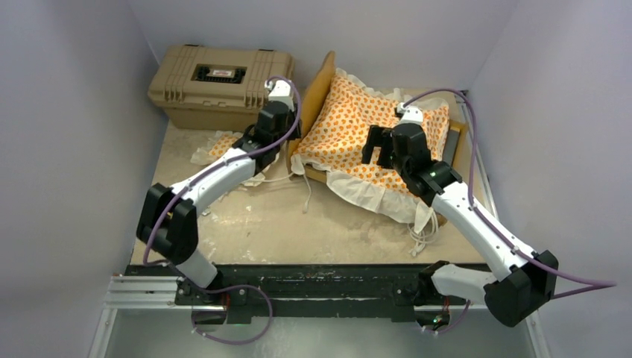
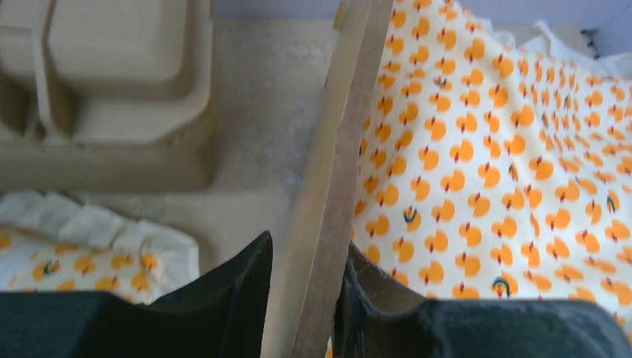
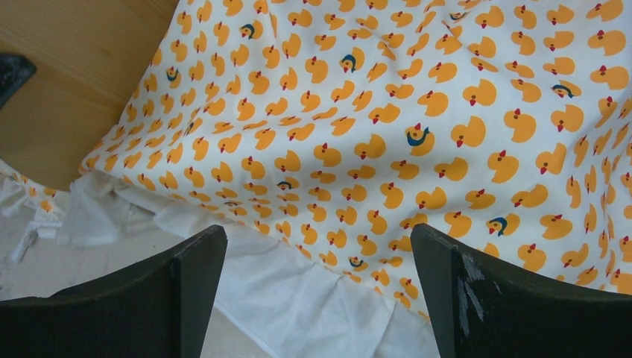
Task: Set up the pet bed
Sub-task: Adjust the bed frame at the center of the board.
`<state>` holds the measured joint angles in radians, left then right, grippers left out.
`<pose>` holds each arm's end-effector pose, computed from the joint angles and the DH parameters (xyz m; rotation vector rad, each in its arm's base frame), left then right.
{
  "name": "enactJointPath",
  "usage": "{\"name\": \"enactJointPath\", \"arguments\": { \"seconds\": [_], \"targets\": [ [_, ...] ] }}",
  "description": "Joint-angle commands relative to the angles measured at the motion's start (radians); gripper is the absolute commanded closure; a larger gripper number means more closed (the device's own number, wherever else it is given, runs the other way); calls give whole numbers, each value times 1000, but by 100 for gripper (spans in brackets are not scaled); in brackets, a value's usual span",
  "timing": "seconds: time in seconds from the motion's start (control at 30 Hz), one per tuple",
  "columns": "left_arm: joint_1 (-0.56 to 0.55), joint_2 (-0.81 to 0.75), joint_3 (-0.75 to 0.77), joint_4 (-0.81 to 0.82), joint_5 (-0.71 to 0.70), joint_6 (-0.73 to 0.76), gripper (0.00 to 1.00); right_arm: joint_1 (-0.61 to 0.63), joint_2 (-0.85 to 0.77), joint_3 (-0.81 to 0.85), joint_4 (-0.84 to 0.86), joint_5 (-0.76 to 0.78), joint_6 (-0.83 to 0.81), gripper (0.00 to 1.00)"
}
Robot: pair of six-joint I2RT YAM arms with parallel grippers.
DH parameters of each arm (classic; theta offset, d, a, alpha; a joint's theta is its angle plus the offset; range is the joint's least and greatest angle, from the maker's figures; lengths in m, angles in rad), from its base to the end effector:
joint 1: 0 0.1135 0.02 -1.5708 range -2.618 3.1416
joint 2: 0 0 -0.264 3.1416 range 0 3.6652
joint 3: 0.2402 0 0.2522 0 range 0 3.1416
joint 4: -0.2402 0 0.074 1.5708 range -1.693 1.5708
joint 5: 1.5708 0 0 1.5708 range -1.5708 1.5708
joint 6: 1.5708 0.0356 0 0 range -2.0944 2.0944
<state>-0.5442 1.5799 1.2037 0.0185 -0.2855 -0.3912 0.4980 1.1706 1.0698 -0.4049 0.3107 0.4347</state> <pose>0.3248 -0.1848 0.3054 -0.0441 1.9289 -0.3542 0.2348 0.1152 0.3394 0.1243 2.0562 0.2566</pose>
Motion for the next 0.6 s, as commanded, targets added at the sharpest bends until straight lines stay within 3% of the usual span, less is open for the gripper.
{"name": "enactJointPath", "arguments": {
  "seconds": [0.0, 0.27, 0.37, 0.43, 0.57],
  "targets": [
    [8, 107, 172, 47, -24, 109, 69, 1, -37, -33, 5, 15, 7, 2],
    [9, 276, 364, 61, 47, 206, 74, 2, -46, -92, 39, -158, -132, 8],
    [10, 289, 390, 68, 58, 227, 72, 3, 15, -81, 29, -188, -188, 11],
    [9, 286, 410, 42, 41, 231, 59, 4, 66, -64, 31, -182, -203, 14],
    [11, 205, 395, 9, 3, 226, 21, 6, 154, -50, 84, -161, -219, 19]
  ]
}}
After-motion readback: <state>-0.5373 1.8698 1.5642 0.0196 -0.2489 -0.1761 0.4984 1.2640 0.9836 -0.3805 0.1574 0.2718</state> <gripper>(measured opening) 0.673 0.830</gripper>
